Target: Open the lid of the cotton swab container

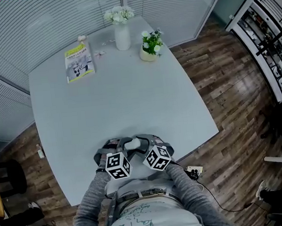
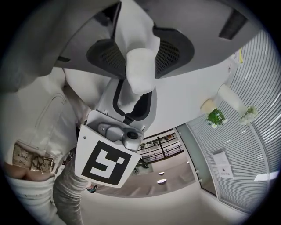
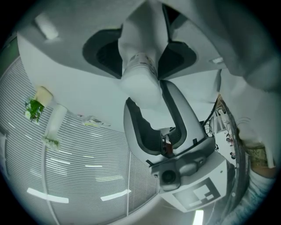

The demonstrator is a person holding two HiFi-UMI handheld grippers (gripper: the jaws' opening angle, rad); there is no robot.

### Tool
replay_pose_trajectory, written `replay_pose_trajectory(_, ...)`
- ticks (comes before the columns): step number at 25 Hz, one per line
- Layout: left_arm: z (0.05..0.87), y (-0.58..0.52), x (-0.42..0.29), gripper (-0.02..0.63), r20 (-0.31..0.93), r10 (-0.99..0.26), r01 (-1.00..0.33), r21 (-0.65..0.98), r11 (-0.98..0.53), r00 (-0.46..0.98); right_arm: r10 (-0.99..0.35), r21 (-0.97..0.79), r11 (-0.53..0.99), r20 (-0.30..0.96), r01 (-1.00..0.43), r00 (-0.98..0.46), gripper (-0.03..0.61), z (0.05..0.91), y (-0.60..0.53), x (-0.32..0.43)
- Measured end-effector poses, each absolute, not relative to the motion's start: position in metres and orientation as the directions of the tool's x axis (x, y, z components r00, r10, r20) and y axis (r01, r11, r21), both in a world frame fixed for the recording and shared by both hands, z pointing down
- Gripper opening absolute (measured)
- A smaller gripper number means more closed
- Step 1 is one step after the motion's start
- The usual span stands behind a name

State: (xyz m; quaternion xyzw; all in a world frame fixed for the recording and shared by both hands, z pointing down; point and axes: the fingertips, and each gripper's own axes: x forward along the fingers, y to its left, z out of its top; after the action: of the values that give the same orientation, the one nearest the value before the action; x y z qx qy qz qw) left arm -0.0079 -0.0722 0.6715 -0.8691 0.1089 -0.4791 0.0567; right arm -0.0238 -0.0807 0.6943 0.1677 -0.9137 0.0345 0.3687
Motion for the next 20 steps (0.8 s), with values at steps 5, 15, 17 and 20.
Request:
replay_pose_trajectory(5,0.6708,-0.0727,-0.0075,0.189,0.823,-0.233,-0.13,-0.193,-0.972,0.517,-0.276,0.063,0.945,0.684,-0.322,-0.676,0.253,0.6947,-0.0804,-0.0235)
replay_pose_trajectory(15,0.6707,-0.0711,-0.0071,0.186,0.841,-0.176,-0.119,-0.134,-0.984,0.511,-0.27,0.065,0.948,0.684,-0.313,-0.677,0.25,0.6955,-0.079,-0.0225)
replay_pose_trajectory(17,0.6703,-0.072,-0.0072,0.184,0.842,-0.165,-0.117,-0.121,-0.986,0.515,-0.271,0.065,0.948,0.685,-0.313,-0.677,0.25,0.6955,-0.0796,-0.0224)
replay_pose_trajectory(20,0.6705,-0.0725,-0.008,0.184,0.839,-0.142,-0.116,-0.094,-0.989,0.526,-0.268,0.063,0.948,0.685,-0.311,-0.677,0.25,0.6964,-0.0797,-0.023)
